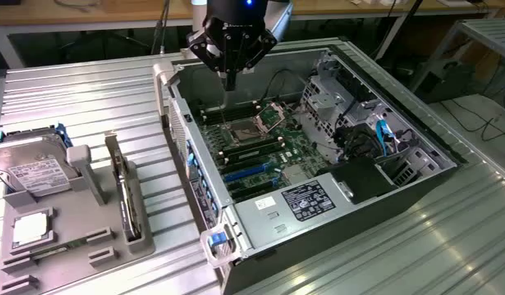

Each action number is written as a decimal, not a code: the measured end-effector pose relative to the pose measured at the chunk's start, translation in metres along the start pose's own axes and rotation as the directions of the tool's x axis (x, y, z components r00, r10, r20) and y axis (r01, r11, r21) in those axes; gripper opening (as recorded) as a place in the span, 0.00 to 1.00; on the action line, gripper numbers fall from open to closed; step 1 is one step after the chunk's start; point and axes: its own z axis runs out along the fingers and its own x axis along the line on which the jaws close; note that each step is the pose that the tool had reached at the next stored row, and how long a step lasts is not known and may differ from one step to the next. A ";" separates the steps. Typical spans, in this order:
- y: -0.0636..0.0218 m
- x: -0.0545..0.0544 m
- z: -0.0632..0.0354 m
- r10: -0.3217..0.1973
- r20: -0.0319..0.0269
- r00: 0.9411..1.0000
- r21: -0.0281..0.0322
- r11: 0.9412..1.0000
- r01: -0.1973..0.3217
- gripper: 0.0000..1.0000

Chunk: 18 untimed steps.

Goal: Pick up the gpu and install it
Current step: 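Reach for the gpu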

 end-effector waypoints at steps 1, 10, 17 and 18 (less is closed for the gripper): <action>-0.0001 0.001 0.0000 0.000 0.000 1.000 0.000 1.000 0.000 0.11; -0.0013 0.008 -0.0002 -0.001 0.000 1.000 0.000 1.000 0.001 0.11; -0.0020 0.014 -0.0004 -0.001 0.000 1.000 0.000 1.000 0.001 0.11; -0.0021 0.015 -0.0005 -0.001 0.000 1.000 0.000 1.000 0.001 0.11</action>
